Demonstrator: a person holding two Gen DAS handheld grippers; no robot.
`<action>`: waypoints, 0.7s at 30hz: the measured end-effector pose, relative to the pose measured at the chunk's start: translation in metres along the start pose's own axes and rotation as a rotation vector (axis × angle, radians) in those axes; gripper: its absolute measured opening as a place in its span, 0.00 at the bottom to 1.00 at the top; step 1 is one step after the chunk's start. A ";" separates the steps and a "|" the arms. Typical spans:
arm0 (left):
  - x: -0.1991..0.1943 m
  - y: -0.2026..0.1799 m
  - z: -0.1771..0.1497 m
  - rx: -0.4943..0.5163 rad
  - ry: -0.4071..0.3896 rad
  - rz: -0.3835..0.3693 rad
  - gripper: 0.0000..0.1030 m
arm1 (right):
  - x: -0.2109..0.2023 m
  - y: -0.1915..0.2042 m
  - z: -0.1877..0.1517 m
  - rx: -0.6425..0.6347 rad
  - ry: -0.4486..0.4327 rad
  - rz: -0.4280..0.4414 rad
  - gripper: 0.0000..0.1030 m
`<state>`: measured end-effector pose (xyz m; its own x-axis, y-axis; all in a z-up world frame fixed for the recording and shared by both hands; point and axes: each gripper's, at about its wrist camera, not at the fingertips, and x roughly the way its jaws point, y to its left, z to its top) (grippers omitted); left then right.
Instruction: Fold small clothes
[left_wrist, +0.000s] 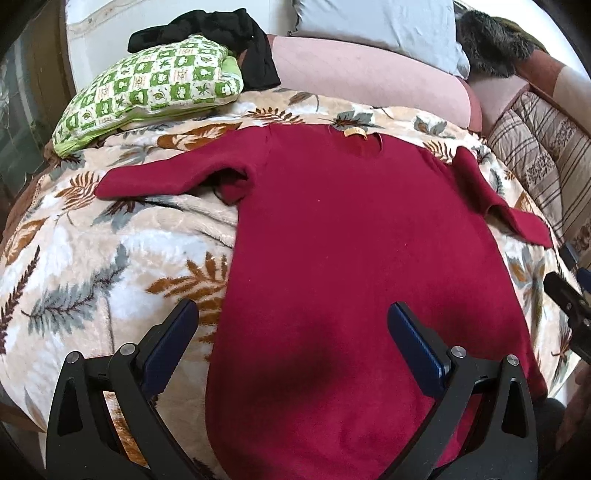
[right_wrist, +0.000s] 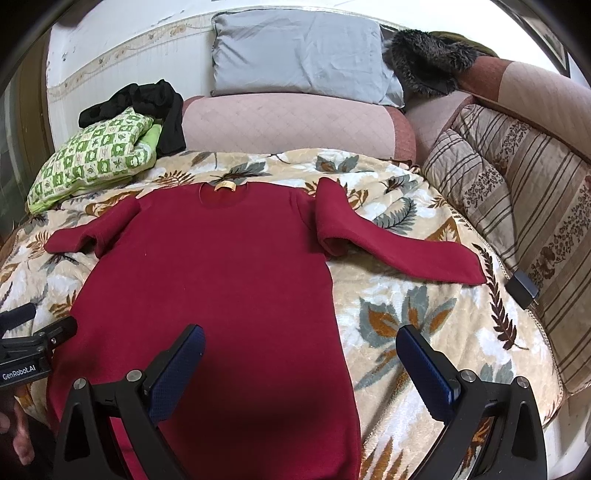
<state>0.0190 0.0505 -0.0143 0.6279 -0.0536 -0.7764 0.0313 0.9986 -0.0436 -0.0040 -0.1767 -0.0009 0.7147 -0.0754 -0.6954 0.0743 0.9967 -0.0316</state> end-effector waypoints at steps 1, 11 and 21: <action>0.000 0.001 0.000 -0.005 -0.002 -0.005 1.00 | 0.000 0.000 0.000 0.000 0.000 0.001 0.99; 0.002 -0.002 0.002 -0.011 -0.007 -0.017 1.00 | 0.002 -0.001 0.000 0.009 -0.001 0.011 0.99; 0.007 -0.011 0.001 0.017 -0.001 -0.017 1.00 | 0.003 -0.006 0.000 0.032 0.002 0.031 0.99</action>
<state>0.0239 0.0395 -0.0183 0.6280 -0.0708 -0.7750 0.0557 0.9974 -0.0460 -0.0025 -0.1833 -0.0027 0.7153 -0.0442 -0.6974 0.0741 0.9972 0.0129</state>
